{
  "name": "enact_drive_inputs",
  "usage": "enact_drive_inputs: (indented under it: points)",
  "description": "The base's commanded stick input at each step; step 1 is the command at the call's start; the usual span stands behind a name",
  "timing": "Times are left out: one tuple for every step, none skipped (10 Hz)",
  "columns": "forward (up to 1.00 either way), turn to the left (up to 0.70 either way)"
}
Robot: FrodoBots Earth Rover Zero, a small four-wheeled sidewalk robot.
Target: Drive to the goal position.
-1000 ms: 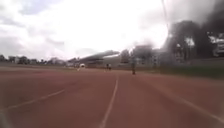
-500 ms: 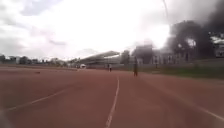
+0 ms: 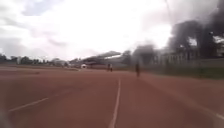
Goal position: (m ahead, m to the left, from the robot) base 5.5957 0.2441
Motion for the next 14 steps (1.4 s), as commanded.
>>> enact_drive_inputs:
  points:
    - [0.7,-0.01]
    - [0.7,0.0]
    - [0.7,0.0]
    - [0.7,0.0]
    - [0.7,0.0]
    - [0.7,0.0]
    - [0.7,0.0]
    - [0.7,0.0]
    - [0.7,0.0]
    - [0.7,0.0]
    - [0.7,-0.01]
    - [0.7,-0.19]
    - [0.7,-0.35]
    - [0.7,-0.35]
